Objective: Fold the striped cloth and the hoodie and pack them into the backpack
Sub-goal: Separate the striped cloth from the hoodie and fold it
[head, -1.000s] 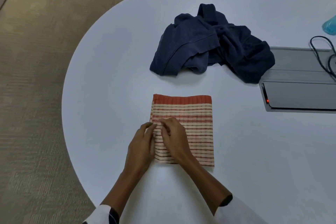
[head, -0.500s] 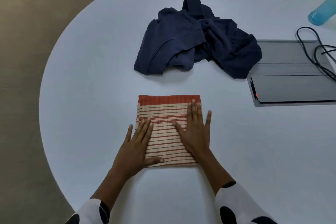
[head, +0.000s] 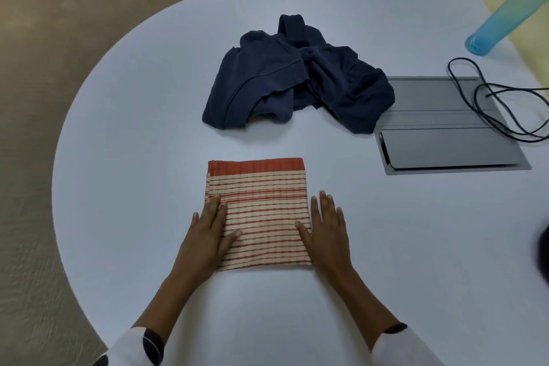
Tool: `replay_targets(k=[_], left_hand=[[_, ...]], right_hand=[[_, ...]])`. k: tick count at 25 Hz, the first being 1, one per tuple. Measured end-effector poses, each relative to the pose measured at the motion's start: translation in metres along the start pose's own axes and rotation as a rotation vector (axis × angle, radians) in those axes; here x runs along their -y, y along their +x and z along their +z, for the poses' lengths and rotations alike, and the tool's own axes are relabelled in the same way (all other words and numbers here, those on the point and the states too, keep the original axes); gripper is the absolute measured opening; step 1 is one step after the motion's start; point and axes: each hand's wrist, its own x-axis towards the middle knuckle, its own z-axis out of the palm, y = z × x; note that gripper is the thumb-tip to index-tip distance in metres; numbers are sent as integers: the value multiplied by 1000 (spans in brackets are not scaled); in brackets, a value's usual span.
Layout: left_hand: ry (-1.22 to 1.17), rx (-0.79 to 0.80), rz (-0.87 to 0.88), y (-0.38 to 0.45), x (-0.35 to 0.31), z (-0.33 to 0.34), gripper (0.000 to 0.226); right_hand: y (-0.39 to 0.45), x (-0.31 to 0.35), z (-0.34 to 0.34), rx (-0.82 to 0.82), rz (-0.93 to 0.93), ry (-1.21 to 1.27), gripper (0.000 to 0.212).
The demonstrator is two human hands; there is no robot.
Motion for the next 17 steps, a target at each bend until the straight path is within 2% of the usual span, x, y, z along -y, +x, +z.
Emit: replay_targets(k=[3,5,10,13,17], left_hand=[[-160,-203,-168,-11,-9,-7,56],[-205,-265,-259,-16,-12,-8,44],[-386,-357,-349,-26,-15,-7,25],[-443,-381,-359,-28,-13,-9,25],[-474,-383,-351,-25,-13,-10,29]], right_hand=[[-11,10,-18,24,93,102,63],[-11,24,-31,39,135,239,54],[-1,42,-53,105,333,594,56],[-4,63,-66,80,277,741,52],[-11,113,-77,98,80,800,51]])
